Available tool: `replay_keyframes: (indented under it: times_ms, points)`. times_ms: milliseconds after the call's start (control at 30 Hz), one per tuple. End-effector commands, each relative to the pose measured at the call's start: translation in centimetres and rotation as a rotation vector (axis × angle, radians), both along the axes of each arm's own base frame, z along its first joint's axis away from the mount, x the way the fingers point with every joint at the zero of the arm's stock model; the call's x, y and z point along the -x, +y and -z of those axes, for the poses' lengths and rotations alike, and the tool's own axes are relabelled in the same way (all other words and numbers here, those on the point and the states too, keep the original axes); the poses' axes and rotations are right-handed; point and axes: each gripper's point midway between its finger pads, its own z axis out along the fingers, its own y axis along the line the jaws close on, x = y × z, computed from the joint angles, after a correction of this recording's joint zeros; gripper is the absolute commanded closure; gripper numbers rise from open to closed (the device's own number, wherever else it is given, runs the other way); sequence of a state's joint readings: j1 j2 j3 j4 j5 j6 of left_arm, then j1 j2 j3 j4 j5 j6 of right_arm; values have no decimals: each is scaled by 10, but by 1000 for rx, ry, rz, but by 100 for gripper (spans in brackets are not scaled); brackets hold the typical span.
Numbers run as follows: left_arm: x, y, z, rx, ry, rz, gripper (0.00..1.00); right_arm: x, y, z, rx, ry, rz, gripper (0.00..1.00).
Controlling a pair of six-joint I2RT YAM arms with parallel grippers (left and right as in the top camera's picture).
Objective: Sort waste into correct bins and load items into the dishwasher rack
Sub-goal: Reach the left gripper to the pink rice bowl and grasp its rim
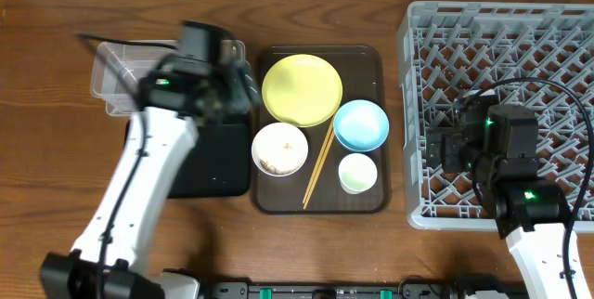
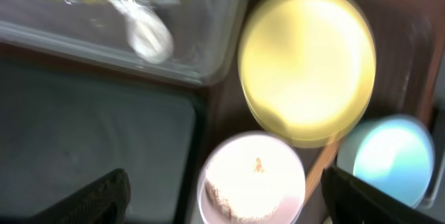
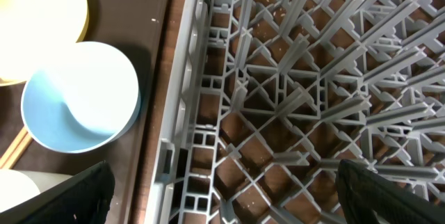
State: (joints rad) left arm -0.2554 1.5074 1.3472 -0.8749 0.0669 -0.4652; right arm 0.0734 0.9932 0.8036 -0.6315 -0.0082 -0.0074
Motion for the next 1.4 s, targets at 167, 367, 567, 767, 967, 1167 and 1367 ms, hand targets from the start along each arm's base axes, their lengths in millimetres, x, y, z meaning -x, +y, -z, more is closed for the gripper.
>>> replay_keyframes:
  times_ms: [167,367,567,767,967,1167,1367]
  points:
    - [26,-58,17,-63,50,232,10,-3,2,-8,-12,-17,6,1]
    - [26,-90,40,-91,67,320,10,-3,2,-8,-12,-17,6,1]
    - [35,-113,92,-145,187,386,11,-3,2,-8,-12,-17,6,1]
    - [40,-119,135,-184,279,401,22,-3,2,-8,-12,-17,6,1]
    - [43,-119,152,-194,319,404,34,-3,2,-8,-12,-17,6,1]
    - [38,-124,151,-183,293,408,49,-3,2,-8,-12,-17,6,1]
    - [41,-130,151,-184,286,425,57,-3,2,-8,-12,-17,6,1]
